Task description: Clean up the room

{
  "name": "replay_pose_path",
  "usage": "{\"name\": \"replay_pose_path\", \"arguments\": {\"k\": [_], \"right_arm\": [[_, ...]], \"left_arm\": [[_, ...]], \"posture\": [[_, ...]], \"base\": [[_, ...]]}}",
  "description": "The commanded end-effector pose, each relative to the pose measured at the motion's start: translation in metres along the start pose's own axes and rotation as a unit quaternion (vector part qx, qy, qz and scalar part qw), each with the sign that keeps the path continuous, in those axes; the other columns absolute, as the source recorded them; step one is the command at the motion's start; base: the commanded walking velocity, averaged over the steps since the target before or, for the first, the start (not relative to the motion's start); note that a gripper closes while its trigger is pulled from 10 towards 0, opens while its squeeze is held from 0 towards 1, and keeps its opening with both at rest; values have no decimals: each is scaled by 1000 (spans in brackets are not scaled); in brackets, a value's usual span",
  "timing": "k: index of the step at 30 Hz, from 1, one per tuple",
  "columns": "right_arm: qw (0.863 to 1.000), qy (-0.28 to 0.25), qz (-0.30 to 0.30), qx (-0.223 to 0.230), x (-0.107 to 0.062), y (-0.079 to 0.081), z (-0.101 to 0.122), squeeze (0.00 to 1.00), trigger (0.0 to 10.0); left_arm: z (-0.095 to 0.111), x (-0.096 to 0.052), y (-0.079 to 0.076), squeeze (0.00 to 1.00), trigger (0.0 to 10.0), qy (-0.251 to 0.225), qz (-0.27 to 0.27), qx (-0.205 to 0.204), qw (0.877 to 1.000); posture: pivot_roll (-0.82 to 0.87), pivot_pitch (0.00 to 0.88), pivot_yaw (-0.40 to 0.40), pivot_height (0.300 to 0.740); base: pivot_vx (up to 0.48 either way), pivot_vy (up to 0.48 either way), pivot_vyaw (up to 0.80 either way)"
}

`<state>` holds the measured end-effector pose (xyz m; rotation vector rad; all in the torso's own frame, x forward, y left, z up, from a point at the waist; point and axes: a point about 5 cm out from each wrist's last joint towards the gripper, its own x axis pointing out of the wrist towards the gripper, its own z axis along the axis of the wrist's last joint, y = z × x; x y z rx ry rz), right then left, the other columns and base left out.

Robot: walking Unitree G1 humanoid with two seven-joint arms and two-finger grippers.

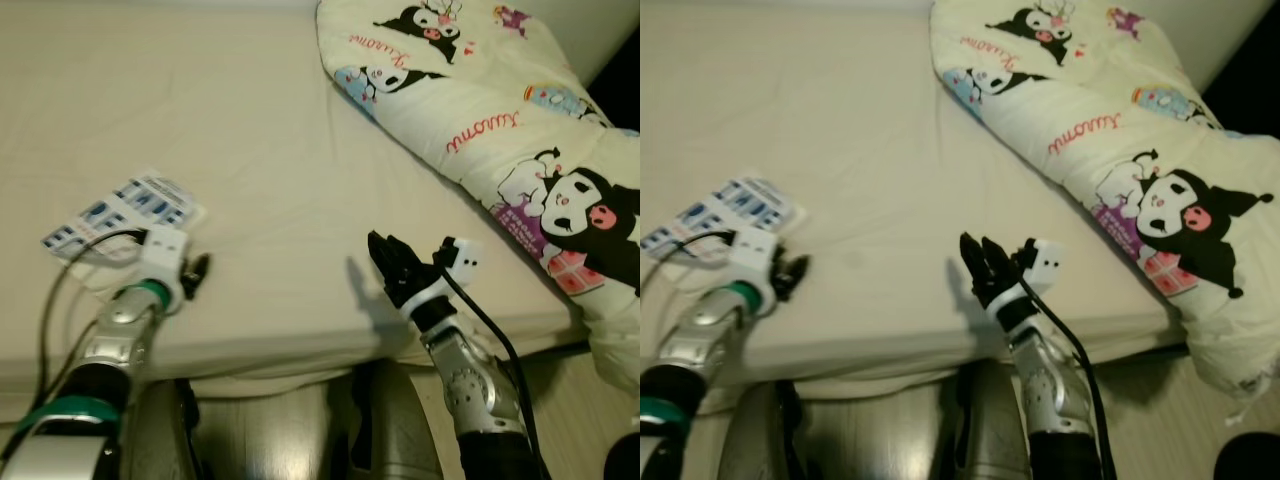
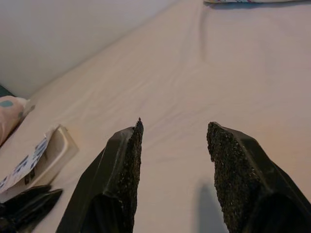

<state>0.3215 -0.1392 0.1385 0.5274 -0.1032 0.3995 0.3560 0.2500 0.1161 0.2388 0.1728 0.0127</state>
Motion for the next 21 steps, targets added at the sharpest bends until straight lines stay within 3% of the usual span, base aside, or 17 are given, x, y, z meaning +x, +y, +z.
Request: {"name": "replay_pose_path", "arguments": {"k": [1,2,3,5,7,8,10,11,12,14,15,17,18,19,20,21], "right_arm": [[1000,13,-8,-2,-5,-4,-4,0,10000],[1000,13,-8,-2,-5,-4,-4,0,10000],[1000,13,-8,-3,-6,-4,-4,0,10000],[1000,13,-8,-3,-6,-4,-4,0,10000],[1000,12,-8,-5,-7,-5,-3,0,10000],[1000,12,-8,-5,-7,-5,-3,0,10000],[1000,12,-11,-6,-9,-7,-2,0,10000],[1000,12,-11,-6,-9,-7,-2,0,10000],[1000,12,-12,-7,-9,-7,-2,0,10000],[1000,12,-12,-7,-9,-7,-2,0,10000],[1000,13,-12,-7,-10,-8,-2,0,10000],[1000,13,-12,-7,-10,-8,-2,0,10000],[1000,14,-11,-8,-10,-7,-2,0,10000],[1000,15,-9,-10,-9,-7,-2,0,10000],[1000,15,-9,-10,-9,-7,-2,0,10000],[1000,12,-7,-21,-10,-5,-1,0,10000]], "left_arm": [[-27,-12,22,0,10000,50,59,6,997],[-27,-12,22,0,10000,50,59,6,997],[-31,-20,45,0,10000,55,114,24,992],[-31,-20,45,0,10000,55,114,24,992],[-36,-47,105,0,10000,63,273,59,958],[-36,-47,105,0,10000,63,273,59,958],[-41,-84,156,0,10000,77,412,94,903],[-41,-84,156,0,10000,77,412,94,903],[-42,-95,167,0,10000,82,446,107,885],[-42,-95,167,0,10000,82,446,107,885],[-44,-103,175,0,10000,83,463,101,876],[-44,-103,175,0,10000,83,463,101,876],[-43,-94,163,0,10000,64,426,101,897],[-39,-78,139,0,10000,31,355,107,928],[-39,-78,139,0,10000,31,355,107,928],[-22,-52,66,0,10000,-61,167,144,973]], "posture": [[74,187,-51,509],[74,187,-51,509],[74,187,-51,509],[74,187,-51,509],[65,186,-46,509],[65,186,-46,509],[67,188,-47,509],[67,188,-47,509],[67,188,-49,509],[67,188,-49,509],[70,187,-51,509],[70,187,-51,509],[74,187,-51,509],[73,184,-50,509],[73,184,-50,509],[71,174,-37,509]], "base": [[0,0,0],[0,0,0],[0,0,0],[0,0,0],[0,0,0],[0,0,0],[0,0,0],[0,0,0],[0,0,0],[0,0,0],[0,0,0],[0,0,0],[0,0,0],[0,0,0],[0,0,0],[0,0,0]]}}
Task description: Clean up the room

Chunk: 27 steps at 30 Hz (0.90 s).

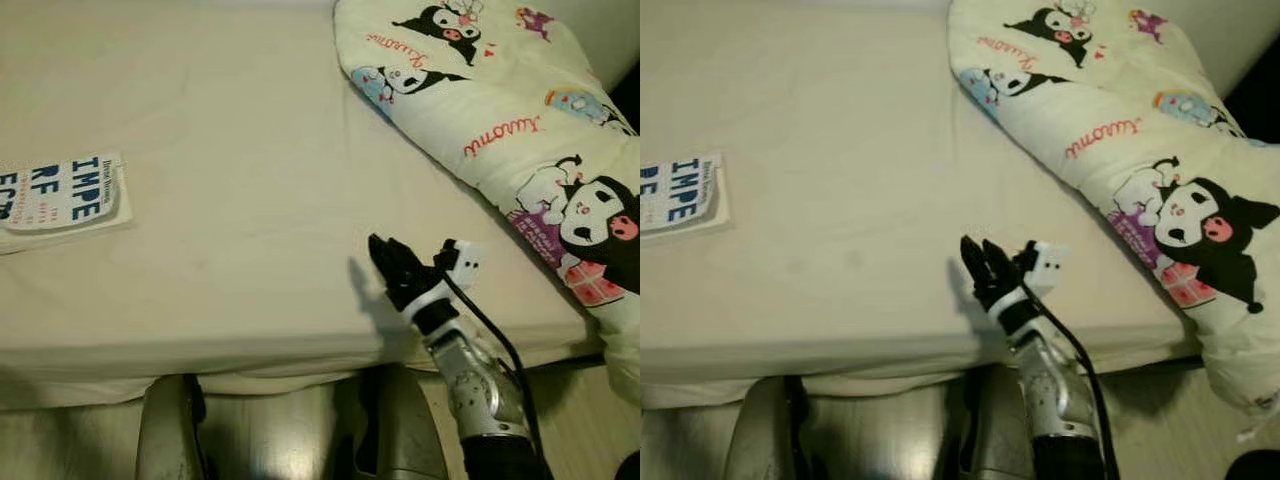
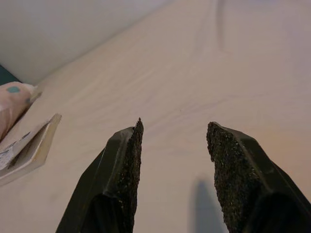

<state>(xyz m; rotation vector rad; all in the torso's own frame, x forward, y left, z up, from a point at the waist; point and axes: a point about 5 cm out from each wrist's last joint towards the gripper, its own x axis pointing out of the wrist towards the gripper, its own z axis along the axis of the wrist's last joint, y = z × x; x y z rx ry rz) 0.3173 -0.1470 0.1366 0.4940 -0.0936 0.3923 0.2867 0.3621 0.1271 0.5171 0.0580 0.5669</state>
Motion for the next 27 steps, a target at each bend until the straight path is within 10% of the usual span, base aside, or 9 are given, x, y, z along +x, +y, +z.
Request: {"name": "replay_pose_path", "arguments": {"k": [1,4,6,13,17,23,27], "right_arm": [[1000,5,-2,-5,-3,0,-3,0,10000],[1000,3,-2,-11,-4,1,-3,0,10000],[999,-3,-8,-33,-10,9,-1,0,10000],[998,-11,-15,-64,-21,22,-3,0,10000],[990,-24,-60,-129,-29,20,-8,0,10000],[978,-35,-105,-178,-24,9,-3,0,10000],[974,-28,-118,-191,-23,5,-2,0,10000]], "left_arm": [[17,-12,-43,0,10000,-60,-116,10,991],[31,-25,-66,0,10000,-99,-172,-2,980],[72,-67,-108,0,10000,-181,-289,-48,939],[105,-112,-128,0,10000,-197,-379,-132,894],[108,-112,-129,0,10000,-114,-363,-234,895],[95,-100,-124,0,10000,-106,-289,-169,936],[96,-99,-122,0,10000,-112,-281,-136,944]], "posture": [[71,174,-37,509],[72,170,-32,509],[73,152,-17,509],[76,121,6,509],[75,86,25,509],[74,58,23,534],[74,58,23,544]], "base": [[0,0,0],[0,0,0],[0,0,0],[0,0,0],[0,0,0],[0,0,0],[0,0,0]]}}
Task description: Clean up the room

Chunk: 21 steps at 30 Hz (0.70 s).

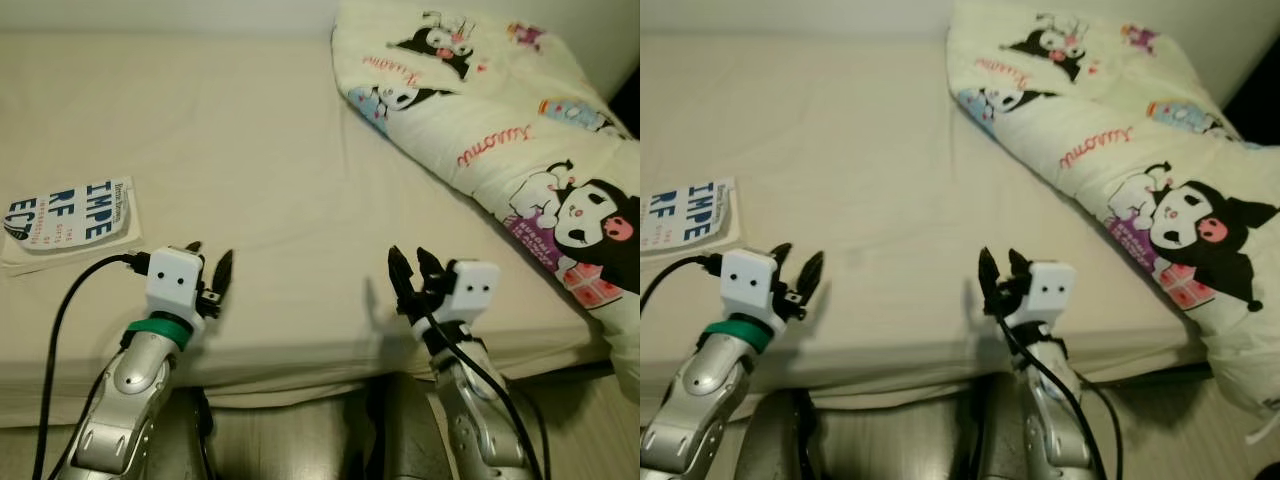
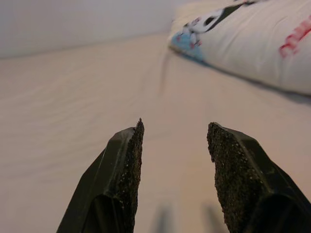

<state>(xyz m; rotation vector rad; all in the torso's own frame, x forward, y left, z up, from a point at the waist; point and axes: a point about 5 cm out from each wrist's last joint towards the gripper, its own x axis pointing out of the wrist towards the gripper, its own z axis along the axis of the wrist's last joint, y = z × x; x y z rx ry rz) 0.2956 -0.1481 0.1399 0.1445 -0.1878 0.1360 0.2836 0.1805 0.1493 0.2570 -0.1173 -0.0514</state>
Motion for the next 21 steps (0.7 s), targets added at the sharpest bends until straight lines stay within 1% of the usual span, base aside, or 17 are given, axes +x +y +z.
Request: {"name": "replay_pose_path", "arguments": {"k": [1,4,8,17,18,21], "right_arm": [[1000,16,-8,-7,-1,-2,-8,0,10000],[1000,14,-6,-12,1,1,-9,0,10000],[1000,13,-3,-12,2,4,-11,0,10000],[1000,17,-7,-16,2,3,-15,0,10000],[1000,17,-7,-16,2,3,-15,0,10000],[1000,17,-9,-17,2,3,-16,0,10000]], "left_arm": [[-2,2,-6,0,10000,20,-6,-2,1000],[0,7,-8,0,10000,25,-1,-12,1000],[0,10,-9,0,10000,28,3,-15,999],[-4,12,-11,0,10000,46,5,-6,999],[-4,12,-11,0,10000,46,5,-6,999],[-5,14,-9,0,10000,45,9,4,999]], "posture": [[77,46,15,554],[76,45,12,569],[75,43,11,589],[73,41,13,634],[73,41,13,634],[73,41,13,644]], "base": [[0,0,0],[0,0,0],[0,0,0],[0,0,0],[0,0,0],[0,0,0]]}}
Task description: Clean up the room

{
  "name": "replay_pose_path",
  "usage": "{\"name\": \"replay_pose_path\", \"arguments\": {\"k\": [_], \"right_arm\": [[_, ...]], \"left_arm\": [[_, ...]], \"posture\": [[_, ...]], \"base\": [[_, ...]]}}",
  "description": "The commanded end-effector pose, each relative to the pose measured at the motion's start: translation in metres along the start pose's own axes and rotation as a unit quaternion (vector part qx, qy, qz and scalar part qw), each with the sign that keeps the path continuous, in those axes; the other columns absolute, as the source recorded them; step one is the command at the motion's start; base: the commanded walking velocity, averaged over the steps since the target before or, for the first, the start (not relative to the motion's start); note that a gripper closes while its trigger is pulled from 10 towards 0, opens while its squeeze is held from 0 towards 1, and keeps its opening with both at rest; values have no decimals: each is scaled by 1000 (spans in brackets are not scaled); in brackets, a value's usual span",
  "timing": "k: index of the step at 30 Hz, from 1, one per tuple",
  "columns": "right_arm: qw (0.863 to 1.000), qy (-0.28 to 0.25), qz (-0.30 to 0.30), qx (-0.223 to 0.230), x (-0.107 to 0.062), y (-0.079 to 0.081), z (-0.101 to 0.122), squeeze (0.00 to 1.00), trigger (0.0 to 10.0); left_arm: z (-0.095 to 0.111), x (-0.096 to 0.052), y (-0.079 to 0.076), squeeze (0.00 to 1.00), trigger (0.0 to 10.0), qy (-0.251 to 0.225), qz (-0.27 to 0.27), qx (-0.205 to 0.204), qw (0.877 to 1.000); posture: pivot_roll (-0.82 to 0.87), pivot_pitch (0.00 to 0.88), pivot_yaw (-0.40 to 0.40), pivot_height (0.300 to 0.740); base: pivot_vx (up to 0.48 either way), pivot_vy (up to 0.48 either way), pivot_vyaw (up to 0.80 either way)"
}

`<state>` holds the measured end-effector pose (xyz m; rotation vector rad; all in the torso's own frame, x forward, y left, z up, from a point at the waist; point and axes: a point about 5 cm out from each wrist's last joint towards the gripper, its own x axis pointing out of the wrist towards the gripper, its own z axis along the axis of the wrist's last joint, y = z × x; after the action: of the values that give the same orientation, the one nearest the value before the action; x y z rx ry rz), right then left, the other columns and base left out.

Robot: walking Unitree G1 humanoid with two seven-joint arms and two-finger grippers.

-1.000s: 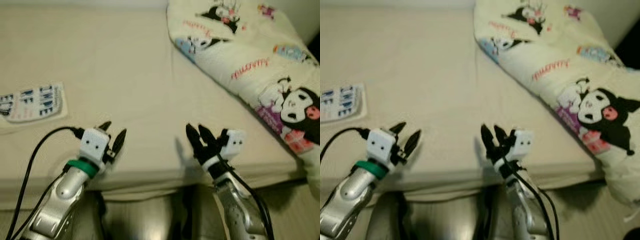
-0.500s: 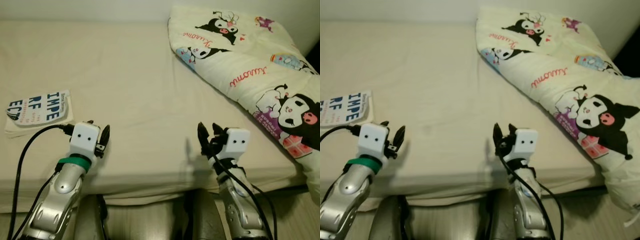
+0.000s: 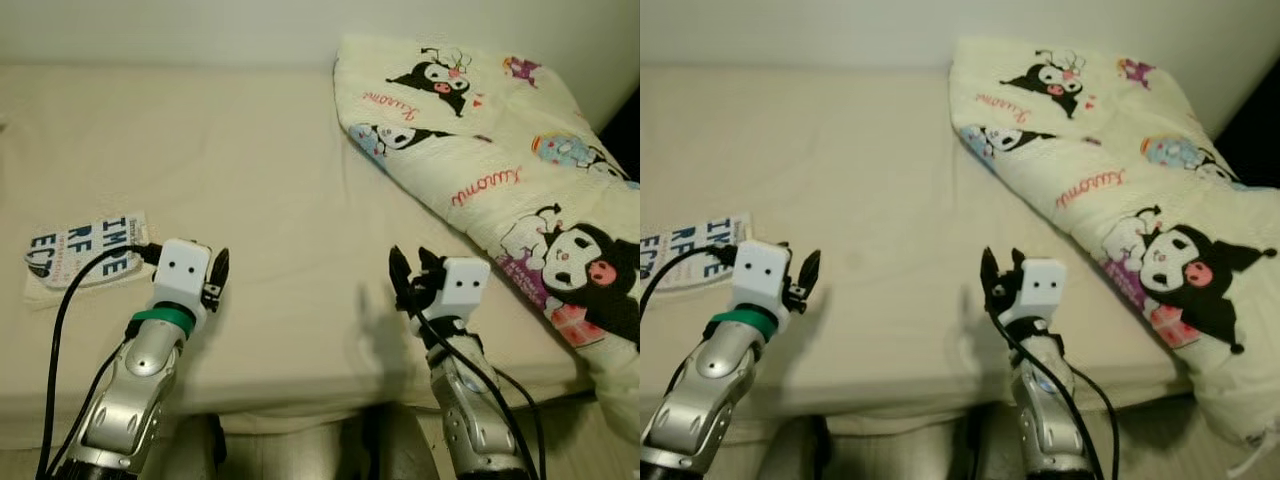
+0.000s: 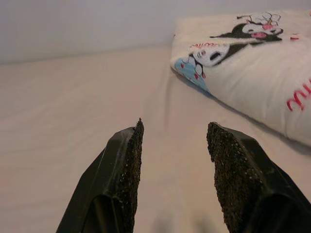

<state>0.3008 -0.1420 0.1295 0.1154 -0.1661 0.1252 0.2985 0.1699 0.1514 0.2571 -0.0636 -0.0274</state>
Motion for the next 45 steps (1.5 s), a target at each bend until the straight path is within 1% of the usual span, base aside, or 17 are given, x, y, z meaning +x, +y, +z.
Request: {"name": "replay_pose_path", "arguments": {"k": [1,5,14,16,24,28,29,32,38,42,44,45], "right_arm": [[1000,6,-4,-3,-2,-1,-4,0,10000],[1000,6,-5,-5,-1,-1,-6,0,10000],[1000,6,-6,-8,0,-2,-6,0,10000],[1000,7,-6,-10,1,-2,-7,0,10000],[1000,11,-9,-14,1,-3,-10,0,10000],[999,25,-18,-15,1,-6,-14,0,10000],[999,32,-22,-8,2,-7,-17,0,10000],[999,40,-32,4,1,-9,-22,0,10000],[999,46,-26,9,0,-6,-26,0,10000],[999,46,-18,10,-1,-3,-26,0,10000],[999,50,-7,-7,0,0,-27,0,10000],[999,50,-7,-7,0,0,-27,0,10000]], "left_arm": [[-8,-1,1,0,10000,15,3,8,1000],[-9,2,3,0,10000,15,8,13,1000],[-11,2,4,0,10000,18,14,21,1000],[-13,2,5,0,10000,18,16,27,999],[-17,2,6,0,10000,22,22,31,999],[-19,2,3,0,10000,24,23,25,999],[-20,1,2,0,10000,25,22,24,999],[-23,0,-2,0,10000,25,20,36,999],[-26,-1,-5,0,10000,24,22,43,999],[-27,-1,-5,0,10000,22,27,47,998],[-27,0,-4,0,10000,25,31,48,998],[-27,0,-4,0,10000,25,31,48,998]], "posture": [[69,40,17,649],[66,36,18,669],[65,33,17,699],[66,28,19,714],[66,23,17,739],[66,23,17,740],[68,19,17,740],[68,19,17,740],[68,19,17,740],[69,24,18,740],[69,27,18,740],[69,27,18,740]], "base": [[0,0,0],[0,0,0],[0,0,0],[0,0,0],[0,0,0],[0,0,0],[0,0,0],[0,0,0],[0,0,0],[0,-303,0],[0,-448,0],[0,-450,0]]}}
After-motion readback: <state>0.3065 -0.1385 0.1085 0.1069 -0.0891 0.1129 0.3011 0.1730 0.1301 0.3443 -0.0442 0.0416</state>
